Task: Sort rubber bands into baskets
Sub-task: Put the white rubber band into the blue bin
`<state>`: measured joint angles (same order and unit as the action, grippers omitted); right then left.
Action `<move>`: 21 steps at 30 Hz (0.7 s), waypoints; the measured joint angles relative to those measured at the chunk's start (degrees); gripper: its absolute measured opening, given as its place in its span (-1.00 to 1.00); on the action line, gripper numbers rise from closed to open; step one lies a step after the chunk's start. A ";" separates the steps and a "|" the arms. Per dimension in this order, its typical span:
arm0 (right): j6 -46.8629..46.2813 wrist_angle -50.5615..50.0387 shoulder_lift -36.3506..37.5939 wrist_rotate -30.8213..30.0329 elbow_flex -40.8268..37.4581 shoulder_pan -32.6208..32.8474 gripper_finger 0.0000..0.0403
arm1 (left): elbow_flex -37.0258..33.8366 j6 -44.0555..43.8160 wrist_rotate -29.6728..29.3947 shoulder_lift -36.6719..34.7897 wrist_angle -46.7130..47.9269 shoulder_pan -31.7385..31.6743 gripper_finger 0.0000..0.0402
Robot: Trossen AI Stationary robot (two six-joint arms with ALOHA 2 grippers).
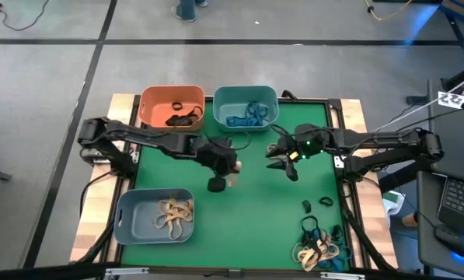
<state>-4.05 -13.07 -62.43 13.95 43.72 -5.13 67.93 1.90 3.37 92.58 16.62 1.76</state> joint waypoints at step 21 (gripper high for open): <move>1.36 0.13 -3.94 -6.60 -0.89 -0.15 -0.01 | -0.01 -24.90 0.81 -16.38 32.33 14.79 -0.93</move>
<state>-2.69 -12.94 -66.37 7.34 42.83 -5.28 67.92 -23.01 4.19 76.20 48.96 16.55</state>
